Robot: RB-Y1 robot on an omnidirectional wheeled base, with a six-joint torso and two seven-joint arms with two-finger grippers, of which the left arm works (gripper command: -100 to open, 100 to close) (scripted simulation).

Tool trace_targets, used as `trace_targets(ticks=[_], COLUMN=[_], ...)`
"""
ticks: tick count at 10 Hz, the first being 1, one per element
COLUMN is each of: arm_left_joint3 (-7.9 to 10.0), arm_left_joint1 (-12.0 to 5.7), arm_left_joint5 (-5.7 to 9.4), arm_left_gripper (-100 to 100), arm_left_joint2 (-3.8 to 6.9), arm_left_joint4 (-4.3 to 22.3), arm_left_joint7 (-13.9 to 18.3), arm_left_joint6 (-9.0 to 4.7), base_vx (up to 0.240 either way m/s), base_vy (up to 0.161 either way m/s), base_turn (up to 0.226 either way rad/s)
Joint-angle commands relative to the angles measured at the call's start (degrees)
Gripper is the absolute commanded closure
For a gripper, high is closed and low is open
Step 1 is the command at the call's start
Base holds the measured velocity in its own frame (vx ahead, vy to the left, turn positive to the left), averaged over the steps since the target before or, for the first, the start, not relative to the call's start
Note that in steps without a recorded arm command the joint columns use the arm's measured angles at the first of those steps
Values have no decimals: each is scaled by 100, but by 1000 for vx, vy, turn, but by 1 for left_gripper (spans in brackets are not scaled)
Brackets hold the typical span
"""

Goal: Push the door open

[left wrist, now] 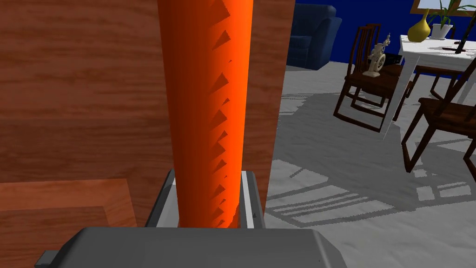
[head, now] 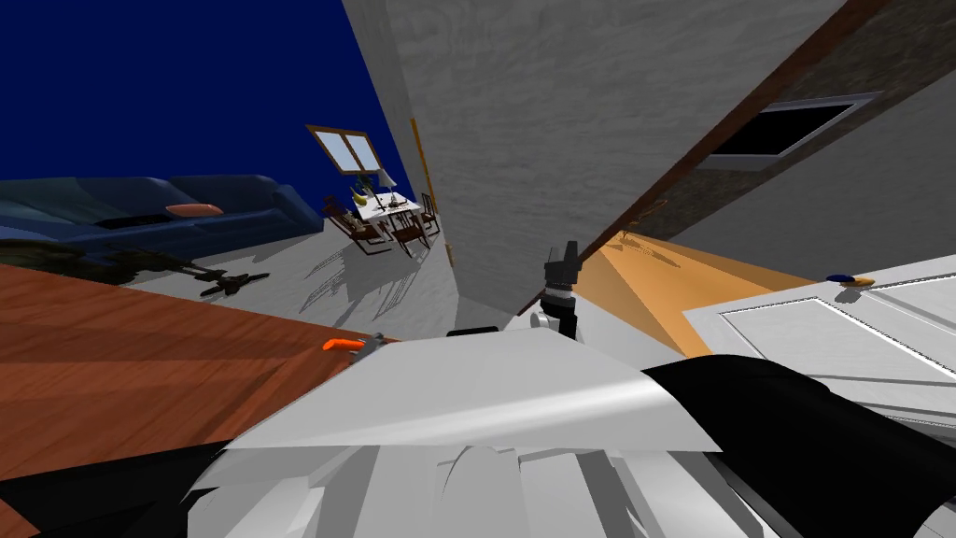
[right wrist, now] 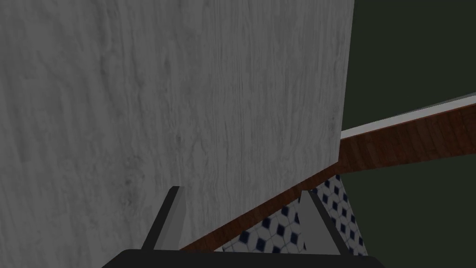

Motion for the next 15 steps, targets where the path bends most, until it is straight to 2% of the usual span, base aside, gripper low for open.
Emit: trace_targets(ticks=[1, 7, 11, 15], arm_left_joint3=[174, 514, 788, 972], arm_left_joint1=[-9, -82, -140, -180], arm_left_joint5=[140, 528, 842, 1052], arm_left_gripper=[100, 100, 100, 100], arm_left_joint2=[54, -33, -188, -354], arm_left_joint4=[55, 103, 141, 166], arm_left_joint7=[-50, -228, -371, -467], arm_left_joint6=[-184, -533, -816, -1005], base_vx=[111, 108, 121, 101], base_vy=[217, 151, 193, 194], base_turn=[-5, 13, 12, 20])
